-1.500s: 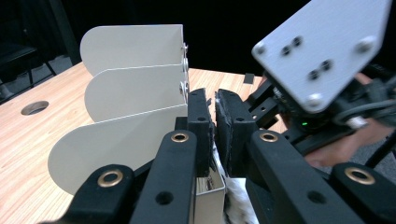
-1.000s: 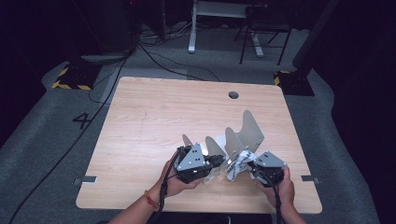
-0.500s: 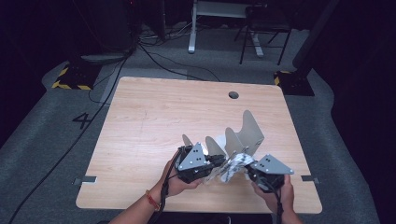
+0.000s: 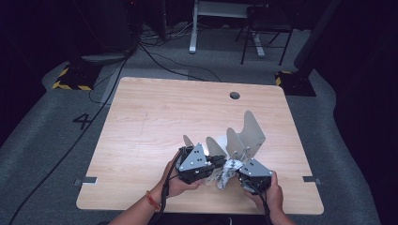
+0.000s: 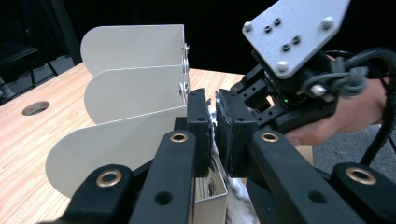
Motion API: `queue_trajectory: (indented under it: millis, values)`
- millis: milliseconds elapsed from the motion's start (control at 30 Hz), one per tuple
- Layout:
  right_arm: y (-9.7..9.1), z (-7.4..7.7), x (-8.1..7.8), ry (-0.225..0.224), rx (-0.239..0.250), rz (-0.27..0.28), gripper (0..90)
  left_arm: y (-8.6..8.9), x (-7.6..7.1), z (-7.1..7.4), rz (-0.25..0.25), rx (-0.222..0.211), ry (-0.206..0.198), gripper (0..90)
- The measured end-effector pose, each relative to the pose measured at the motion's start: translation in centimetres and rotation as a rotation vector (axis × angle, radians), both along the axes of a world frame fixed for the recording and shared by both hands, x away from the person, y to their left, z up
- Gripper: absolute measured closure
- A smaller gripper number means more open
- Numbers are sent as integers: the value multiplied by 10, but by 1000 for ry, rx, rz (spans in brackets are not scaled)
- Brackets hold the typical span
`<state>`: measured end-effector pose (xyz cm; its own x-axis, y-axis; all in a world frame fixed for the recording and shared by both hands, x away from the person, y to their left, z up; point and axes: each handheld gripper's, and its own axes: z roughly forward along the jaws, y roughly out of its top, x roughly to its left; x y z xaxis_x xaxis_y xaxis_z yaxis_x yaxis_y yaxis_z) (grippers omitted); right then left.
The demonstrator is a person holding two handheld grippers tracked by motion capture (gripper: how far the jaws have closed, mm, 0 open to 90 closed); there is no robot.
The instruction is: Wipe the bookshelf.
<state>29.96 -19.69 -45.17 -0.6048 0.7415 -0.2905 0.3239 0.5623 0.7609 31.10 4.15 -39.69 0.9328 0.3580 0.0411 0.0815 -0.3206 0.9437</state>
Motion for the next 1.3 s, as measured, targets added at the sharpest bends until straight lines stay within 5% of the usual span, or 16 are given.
queue_trajectory:
  millis: [367,700,1067,1300]
  values:
    - [-32,0,19,-19,-1,-123,834,-4,3,1,2,7,24,854]
    - [-53,3,47,-32,31,-169,834,-17,3,4,7,53,35,848]
    - [-57,6,91,-76,47,-108,834,-38,4,7,24,110,34,777]
    - [-59,10,95,-70,100,-92,833,-14,-4,26,26,78,-29,632]
